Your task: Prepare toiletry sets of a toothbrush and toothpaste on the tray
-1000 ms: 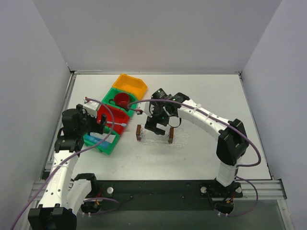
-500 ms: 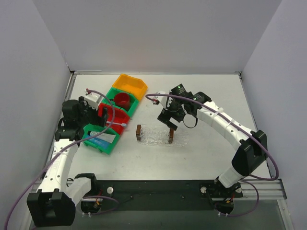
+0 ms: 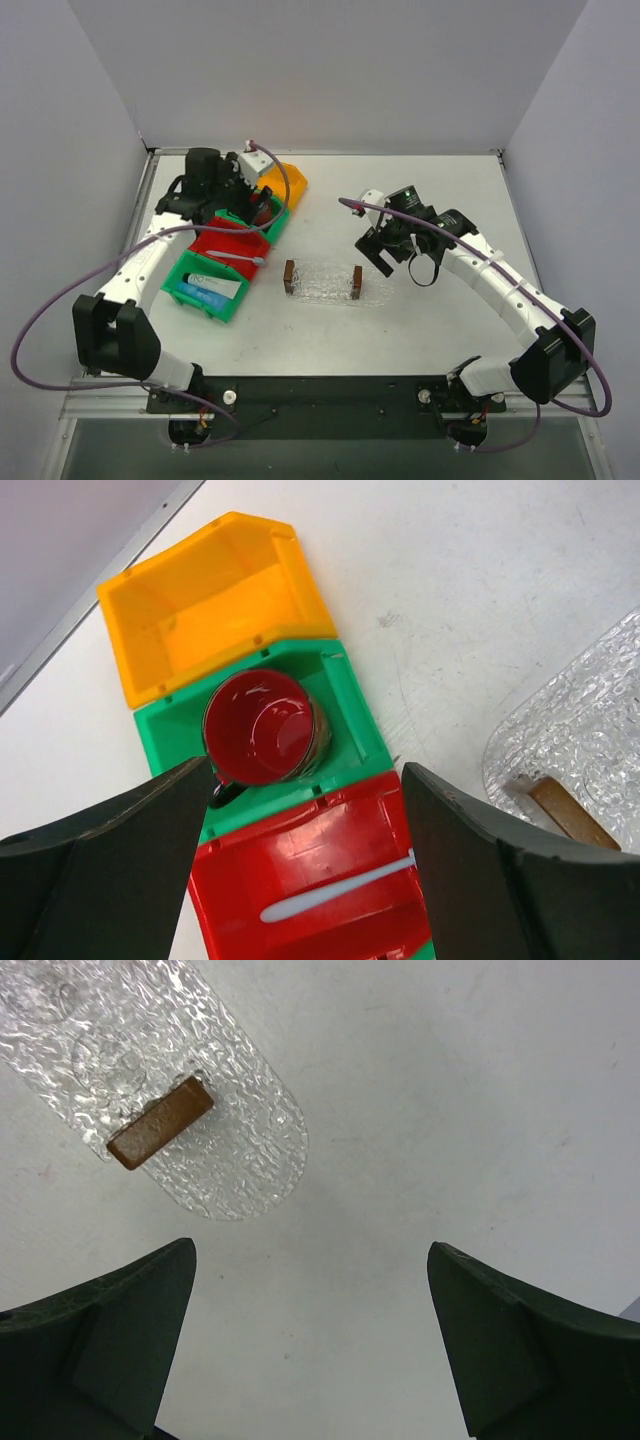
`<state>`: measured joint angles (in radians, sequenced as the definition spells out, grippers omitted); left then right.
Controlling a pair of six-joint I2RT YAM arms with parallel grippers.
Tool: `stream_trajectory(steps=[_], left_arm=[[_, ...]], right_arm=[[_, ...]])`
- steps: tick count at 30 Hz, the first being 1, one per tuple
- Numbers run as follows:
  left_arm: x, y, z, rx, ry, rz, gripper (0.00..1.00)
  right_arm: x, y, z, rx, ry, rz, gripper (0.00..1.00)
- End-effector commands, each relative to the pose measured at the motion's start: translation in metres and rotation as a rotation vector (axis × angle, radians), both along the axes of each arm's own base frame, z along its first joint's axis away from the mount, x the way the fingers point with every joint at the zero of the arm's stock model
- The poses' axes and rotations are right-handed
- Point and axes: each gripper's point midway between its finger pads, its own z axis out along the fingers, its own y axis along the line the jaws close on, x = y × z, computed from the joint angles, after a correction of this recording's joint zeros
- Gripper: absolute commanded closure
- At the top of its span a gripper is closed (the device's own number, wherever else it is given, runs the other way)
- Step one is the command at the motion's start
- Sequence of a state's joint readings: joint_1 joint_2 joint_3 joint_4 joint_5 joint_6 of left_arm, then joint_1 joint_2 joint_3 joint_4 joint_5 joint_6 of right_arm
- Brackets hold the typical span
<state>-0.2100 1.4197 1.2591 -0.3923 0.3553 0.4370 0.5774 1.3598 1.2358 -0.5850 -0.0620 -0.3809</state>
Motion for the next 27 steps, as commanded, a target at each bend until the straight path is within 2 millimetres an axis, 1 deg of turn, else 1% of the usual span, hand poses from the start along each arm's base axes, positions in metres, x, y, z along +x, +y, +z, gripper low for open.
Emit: stream_trajectory(steps=[1, 2, 3, 4, 5, 6, 7, 8, 9, 10, 11, 13, 17, 19, 20, 22, 23, 27], left_arm=[[0.019, -0.01, -0.016, 0.149, 0.041, -0.018, 0.14], [0.024, -0.016, -0.032, 0.176, 0.08, -0.03, 0.16], [0.027, -0.018, -0.037, 0.19, 0.099, -0.036, 0.18], [0.032, -0.02, -0.033, 0.202, 0.108, -0.033, 0.19], [0.037, -0.023, -0.048, 0.219, 0.148, -0.036, 0.2], [0.04, -0.024, -0.052, 0.227, 0.163, -0.031, 0.2], [0.047, -0.025, -0.049, 0.231, 0.16, -0.02, 0.21], [0.052, -0.024, -0.06, 0.248, 0.185, -0.009, 0.21], [0.055, -0.025, -0.062, 0.251, 0.193, -0.008, 0.21], [0.053, -0.026, -0.068, 0.263, 0.222, -0.013, 0.21], [0.059, -0.029, -0.071, 0.269, 0.23, -0.013, 0.21], [0.056, -0.031, -0.079, 0.291, 0.271, -0.022, 0.21], [0.062, -0.033, -0.091, 0.324, 0.3, -0.01, 0.21], [0.064, -0.032, -0.093, 0.333, 0.306, -0.001, 0.21], [0.064, -0.031, -0.099, 0.341, 0.32, 0.0, 0.22], [0.066, -0.029, -0.102, 0.355, 0.329, 0.011, 0.22], [0.067, -0.029, -0.107, 0.362, 0.34, 0.014, 0.22], [0.068, -0.026, -0.115, 0.375, 0.357, 0.027, 0.25]], right_arm=[[-0.007, -0.016, -0.006, 0.031, 0.008, -0.068, 0.06], [-0.007, -0.02, -0.008, 0.04, 0.013, -0.081, 0.07], [-0.007, -0.02, -0.009, 0.046, 0.015, -0.084, 0.07], [-0.009, -0.023, -0.011, 0.05, 0.018, -0.092, 0.07], [-0.007, -0.026, -0.011, 0.065, 0.022, -0.103, 0.07], [-0.007, -0.028, -0.012, 0.074, 0.023, -0.11, 0.07], [-0.007, -0.029, -0.012, 0.08, 0.023, -0.113, 0.07], [-0.008, -0.03, -0.014, 0.089, 0.03, -0.116, 0.08], [-0.008, -0.032, -0.015, 0.098, 0.037, -0.119, 0.08], [-0.008, -0.032, -0.014, 0.103, 0.034, -0.12, 0.08], [-0.008, -0.033, -0.016, 0.101, 0.038, -0.119, 0.08], [-0.008, -0.035, -0.016, 0.11, 0.043, -0.121, 0.08], [-0.01, -0.033, -0.018, 0.124, 0.056, -0.115, 0.08], [-0.01, -0.033, -0.018, 0.125, 0.057, -0.11, 0.08], [-0.01, -0.033, -0.018, 0.127, 0.059, -0.109, 0.08], [-0.011, -0.033, -0.018, 0.128, 0.061, -0.108, 0.08], [-0.011, -0.032, -0.019, 0.128, 0.063, -0.105, 0.09], [-0.011, -0.031, -0.02, 0.128, 0.065, -0.096, 0.09]])
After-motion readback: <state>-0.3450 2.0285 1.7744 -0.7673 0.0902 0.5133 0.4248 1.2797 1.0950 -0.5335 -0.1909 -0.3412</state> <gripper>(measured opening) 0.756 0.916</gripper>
